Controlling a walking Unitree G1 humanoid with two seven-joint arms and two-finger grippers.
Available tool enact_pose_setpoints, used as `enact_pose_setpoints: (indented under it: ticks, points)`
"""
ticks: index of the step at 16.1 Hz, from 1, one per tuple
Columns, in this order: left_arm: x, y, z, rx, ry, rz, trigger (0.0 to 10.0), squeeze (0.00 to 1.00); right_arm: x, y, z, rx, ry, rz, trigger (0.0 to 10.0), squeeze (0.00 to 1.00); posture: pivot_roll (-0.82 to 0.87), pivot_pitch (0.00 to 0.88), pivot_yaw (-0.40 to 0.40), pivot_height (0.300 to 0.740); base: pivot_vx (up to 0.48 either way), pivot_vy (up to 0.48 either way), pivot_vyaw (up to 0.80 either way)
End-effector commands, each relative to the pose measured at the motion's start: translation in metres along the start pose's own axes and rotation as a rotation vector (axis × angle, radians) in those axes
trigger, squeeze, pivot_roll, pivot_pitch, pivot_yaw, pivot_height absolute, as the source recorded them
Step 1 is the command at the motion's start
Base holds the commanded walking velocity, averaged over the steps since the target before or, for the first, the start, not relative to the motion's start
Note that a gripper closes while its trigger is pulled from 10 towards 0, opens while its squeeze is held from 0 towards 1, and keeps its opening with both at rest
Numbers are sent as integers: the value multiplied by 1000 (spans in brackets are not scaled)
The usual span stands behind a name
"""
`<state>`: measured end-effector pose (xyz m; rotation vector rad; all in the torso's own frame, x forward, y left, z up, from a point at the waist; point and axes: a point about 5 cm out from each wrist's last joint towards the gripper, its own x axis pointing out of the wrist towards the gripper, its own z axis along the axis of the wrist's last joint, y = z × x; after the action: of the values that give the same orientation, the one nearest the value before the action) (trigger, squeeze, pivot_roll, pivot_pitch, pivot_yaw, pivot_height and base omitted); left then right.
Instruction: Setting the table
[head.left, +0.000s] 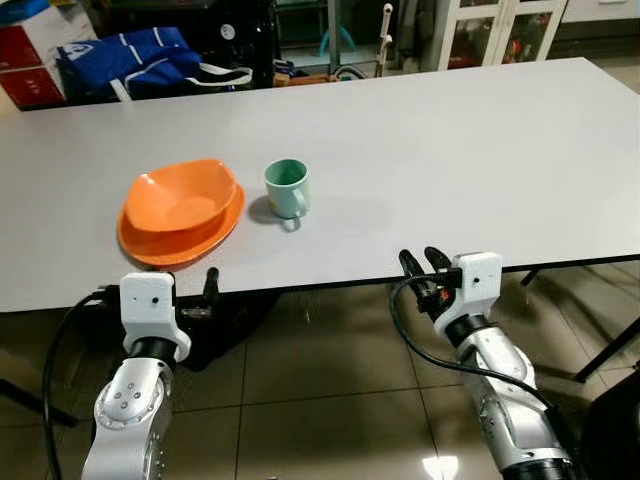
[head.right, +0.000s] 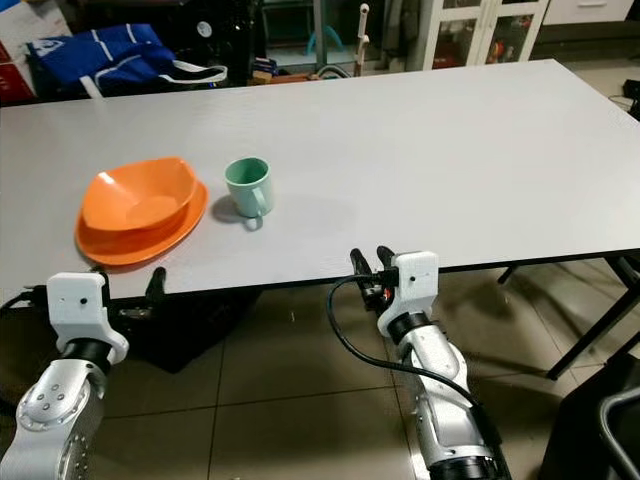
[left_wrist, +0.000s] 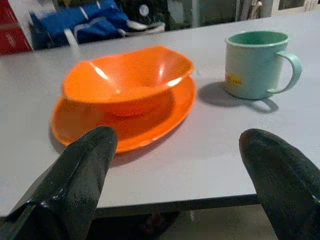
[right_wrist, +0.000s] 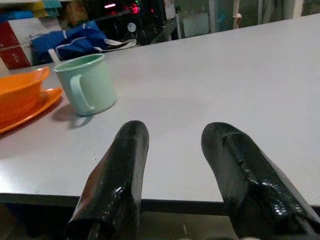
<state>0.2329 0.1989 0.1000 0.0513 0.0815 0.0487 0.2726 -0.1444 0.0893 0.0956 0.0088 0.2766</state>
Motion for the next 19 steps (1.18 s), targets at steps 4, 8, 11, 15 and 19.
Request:
enact_pose_setpoints:
  ticks: [4,8,11,15,19]
  points:
    - [2,-11,-6,-48,37,-15,10000,0,4,0,3,-25,-26,11,10000,0,-151,0,95,740,-78,0,0]
    - [4,-11,-4,-53,34,-14,10000,0,5,-3,3,-24,-22,16,10000,0,-151,0,97,740,-323,347,0]
    - [6,-14,-6,-73,54,-23,10000,0,6,-2,0,-29,-20,22,10000,0,-152,0,96,740,-194,399,0]
    - [16,-15,1,-56,39,-29,10000,0,4,-2,-6,-28,-4,31,10000,0,-164,0,99,740,0,342,0]
    - [23,-18,4,-25,34,-41,10000,0,0,-3,-8,-34,5,27,10000,0,-182,0,102,740,0,0,0]
